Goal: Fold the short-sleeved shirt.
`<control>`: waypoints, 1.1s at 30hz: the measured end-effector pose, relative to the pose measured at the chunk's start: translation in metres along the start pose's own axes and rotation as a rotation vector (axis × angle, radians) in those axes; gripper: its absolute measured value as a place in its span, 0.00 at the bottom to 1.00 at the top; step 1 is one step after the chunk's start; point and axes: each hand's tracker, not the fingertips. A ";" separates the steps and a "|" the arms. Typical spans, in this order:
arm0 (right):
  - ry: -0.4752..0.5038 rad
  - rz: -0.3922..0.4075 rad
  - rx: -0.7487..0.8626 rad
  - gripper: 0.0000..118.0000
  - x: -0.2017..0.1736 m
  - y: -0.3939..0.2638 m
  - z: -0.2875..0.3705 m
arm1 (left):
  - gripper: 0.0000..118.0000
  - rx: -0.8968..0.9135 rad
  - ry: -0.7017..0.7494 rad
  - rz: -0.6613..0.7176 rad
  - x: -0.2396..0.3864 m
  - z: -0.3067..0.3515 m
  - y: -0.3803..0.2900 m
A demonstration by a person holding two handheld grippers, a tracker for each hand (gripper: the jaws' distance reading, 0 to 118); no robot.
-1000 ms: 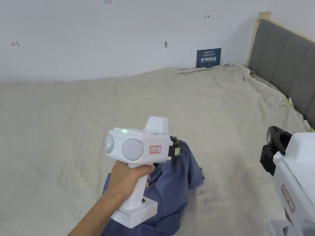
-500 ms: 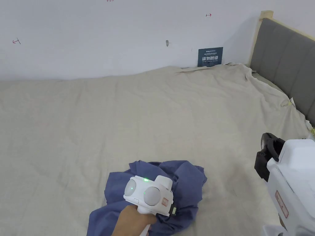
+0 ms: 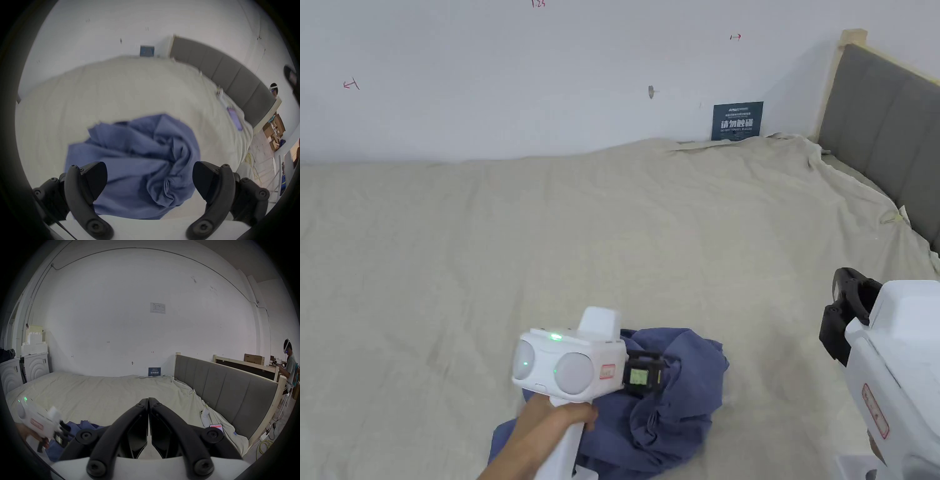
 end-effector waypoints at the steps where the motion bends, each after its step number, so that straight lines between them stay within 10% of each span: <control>1: 0.003 0.000 0.002 0.00 -0.001 0.001 0.000 | 0.93 0.045 0.019 -0.010 -0.003 0.013 0.005; 13: 0.043 -0.004 0.028 0.00 -0.018 0.006 0.001 | 0.89 0.539 0.319 -0.031 -0.040 0.127 0.002; 16: 0.054 -0.003 0.033 0.00 -0.021 0.006 0.002 | 0.74 0.594 0.409 -0.051 -0.047 0.136 -0.009; 23: 0.070 -0.004 0.042 0.00 -0.027 0.005 0.004 | 0.02 0.612 0.470 -0.007 -0.065 0.147 -0.028; 33: 0.072 -0.002 0.043 0.00 -0.029 0.004 0.005 | 0.00 0.601 0.512 0.035 -0.073 0.146 -0.050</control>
